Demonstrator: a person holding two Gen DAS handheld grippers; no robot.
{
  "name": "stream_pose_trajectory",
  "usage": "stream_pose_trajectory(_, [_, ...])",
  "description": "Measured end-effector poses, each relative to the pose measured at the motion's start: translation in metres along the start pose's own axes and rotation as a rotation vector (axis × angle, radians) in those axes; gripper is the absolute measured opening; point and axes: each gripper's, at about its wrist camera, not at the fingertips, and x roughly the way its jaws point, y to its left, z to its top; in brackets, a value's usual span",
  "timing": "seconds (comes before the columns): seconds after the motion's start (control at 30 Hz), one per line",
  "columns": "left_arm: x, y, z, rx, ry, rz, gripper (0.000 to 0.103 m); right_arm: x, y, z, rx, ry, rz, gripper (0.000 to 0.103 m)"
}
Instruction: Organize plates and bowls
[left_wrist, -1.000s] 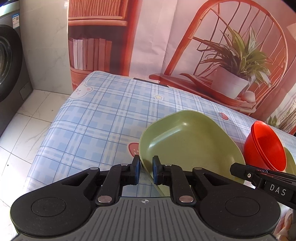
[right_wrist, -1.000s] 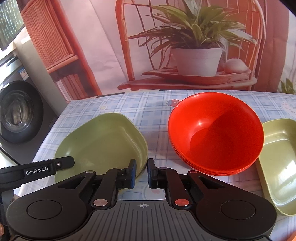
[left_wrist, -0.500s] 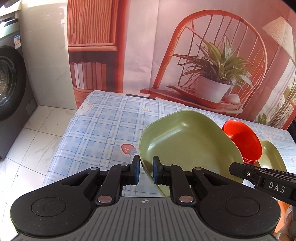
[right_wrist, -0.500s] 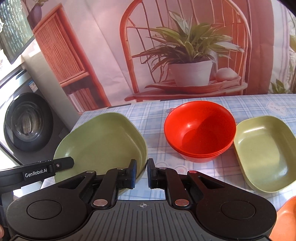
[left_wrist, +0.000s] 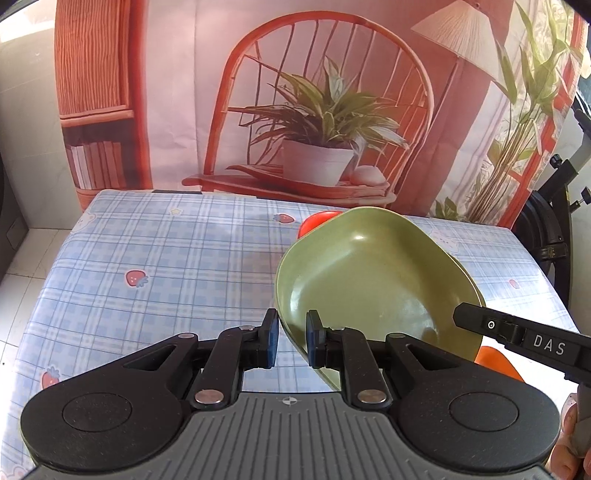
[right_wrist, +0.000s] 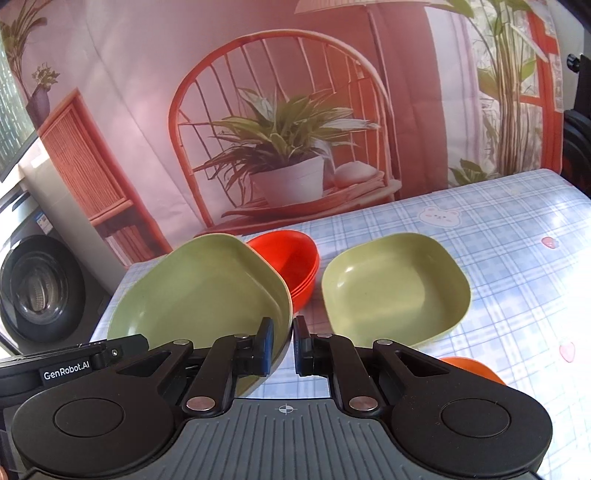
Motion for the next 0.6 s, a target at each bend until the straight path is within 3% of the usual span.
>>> stream_pose_trajectory(0.33, [0.007, -0.078, -0.036, 0.053, 0.040, -0.125, 0.017, -0.047, -0.088, -0.013, 0.082, -0.039, -0.095, 0.009])
stream_pose_trajectory(0.6, [0.021, -0.115, -0.066, 0.094, 0.106, -0.149, 0.017, -0.060, -0.131, -0.037, 0.124, -0.024, -0.147, 0.009])
